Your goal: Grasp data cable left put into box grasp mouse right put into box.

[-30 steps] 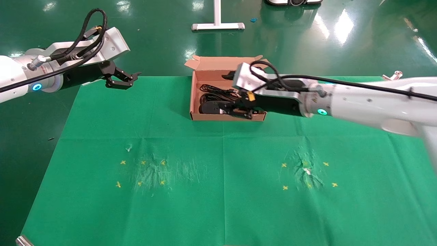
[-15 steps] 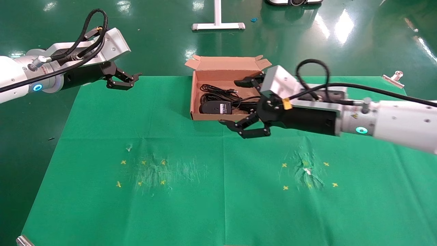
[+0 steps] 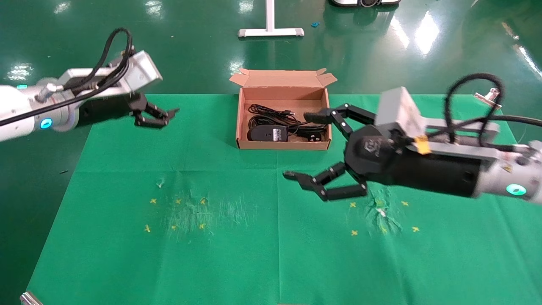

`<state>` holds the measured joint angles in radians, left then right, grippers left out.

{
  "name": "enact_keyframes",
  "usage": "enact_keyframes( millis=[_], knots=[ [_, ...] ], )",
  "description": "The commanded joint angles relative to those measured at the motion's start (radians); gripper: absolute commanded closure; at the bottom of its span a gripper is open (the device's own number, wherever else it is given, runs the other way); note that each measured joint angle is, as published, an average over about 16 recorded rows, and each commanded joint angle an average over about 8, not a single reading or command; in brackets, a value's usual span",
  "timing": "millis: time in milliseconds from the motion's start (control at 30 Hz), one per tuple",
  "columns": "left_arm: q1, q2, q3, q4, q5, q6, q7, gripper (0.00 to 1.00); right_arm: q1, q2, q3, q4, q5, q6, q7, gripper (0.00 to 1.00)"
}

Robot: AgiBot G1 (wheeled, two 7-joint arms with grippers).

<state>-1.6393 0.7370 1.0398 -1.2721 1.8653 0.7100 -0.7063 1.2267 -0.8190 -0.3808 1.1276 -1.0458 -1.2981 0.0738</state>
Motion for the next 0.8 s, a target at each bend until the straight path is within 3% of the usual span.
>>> enact_keyframes(
  millis=[33,567,800],
  knots=[
    [0.021,-0.005,-0.028,0.000,-0.041,0.029,0.019,0.00,-0.015,0.020,0.010,0.015,0.031,-0.019,0.011,0.00],
    [0.189,-0.042,-0.255,-0.004,-0.380,0.264,0.174,0.00,-0.132,0.180,0.088,0.136,0.273,-0.171,0.099,0.00],
    [0.264,-0.059,-0.355,-0.006,-0.530,0.367,0.242,0.00,-0.152,0.208,0.101,0.156,0.315,-0.198,0.113,0.00]
  ],
)
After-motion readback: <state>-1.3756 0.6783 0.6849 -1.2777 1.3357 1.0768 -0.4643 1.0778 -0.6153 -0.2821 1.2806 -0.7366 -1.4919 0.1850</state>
